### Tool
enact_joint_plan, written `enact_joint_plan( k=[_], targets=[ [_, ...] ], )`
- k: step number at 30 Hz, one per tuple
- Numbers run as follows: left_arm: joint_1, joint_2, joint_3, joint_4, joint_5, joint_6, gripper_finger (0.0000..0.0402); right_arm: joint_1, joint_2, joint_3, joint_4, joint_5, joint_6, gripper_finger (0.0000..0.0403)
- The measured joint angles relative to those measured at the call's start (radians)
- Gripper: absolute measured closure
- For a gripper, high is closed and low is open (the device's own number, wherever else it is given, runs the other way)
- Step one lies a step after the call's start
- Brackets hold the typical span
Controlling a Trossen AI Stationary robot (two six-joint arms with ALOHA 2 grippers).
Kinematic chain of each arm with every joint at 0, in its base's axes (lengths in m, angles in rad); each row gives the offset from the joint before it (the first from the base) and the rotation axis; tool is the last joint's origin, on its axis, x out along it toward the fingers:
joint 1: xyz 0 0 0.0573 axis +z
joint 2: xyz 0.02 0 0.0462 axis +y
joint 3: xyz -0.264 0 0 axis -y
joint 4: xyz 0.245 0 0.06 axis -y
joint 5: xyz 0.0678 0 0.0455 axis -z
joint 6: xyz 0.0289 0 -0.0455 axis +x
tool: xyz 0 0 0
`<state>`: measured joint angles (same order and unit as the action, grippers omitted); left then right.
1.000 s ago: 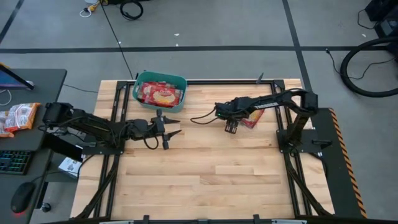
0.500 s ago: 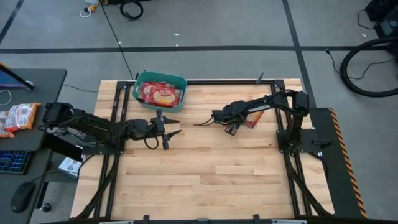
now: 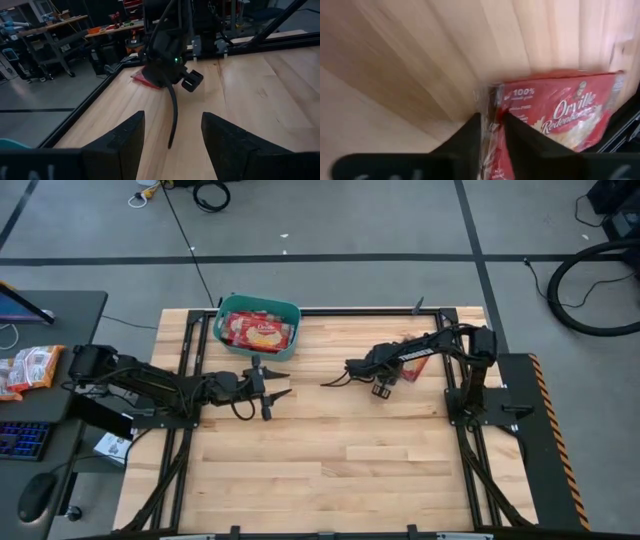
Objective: Sort popcorn bags into baskets
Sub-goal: Put the popcorn bag into the bin
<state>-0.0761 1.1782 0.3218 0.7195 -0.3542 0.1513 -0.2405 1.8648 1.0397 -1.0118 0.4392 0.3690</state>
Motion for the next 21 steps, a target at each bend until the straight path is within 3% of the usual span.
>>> enact_joint_plan(
  k=[6, 11, 17, 21],
  targets=[
    [0.0, 0.0, 0.0, 0.0, 0.0, 0.0, 0.0202, -0.011, -0.003, -0.042, 0.024, 0.002, -0.027, 0.0394],
    [0.0, 0.0, 0.0, 0.001, 0.0, -0.003, 0.0202, -0.004, -0.007, -0.037, -0.007, 0.024, -0.042, 0.0396],
    [0.0, 0.0, 0.0, 0.001, 0.104, -0.008, 0.0202, 0.047, -0.073, 0.01, -0.051, 0.008, -0.066, 0.0398],
    [0.0, 0.0, 0.0, 0.001, 0.116, -0.008, 0.0202, 0.075, -0.143, 0.038, -0.068, 0.005, -0.084, 0.04]
  ],
)
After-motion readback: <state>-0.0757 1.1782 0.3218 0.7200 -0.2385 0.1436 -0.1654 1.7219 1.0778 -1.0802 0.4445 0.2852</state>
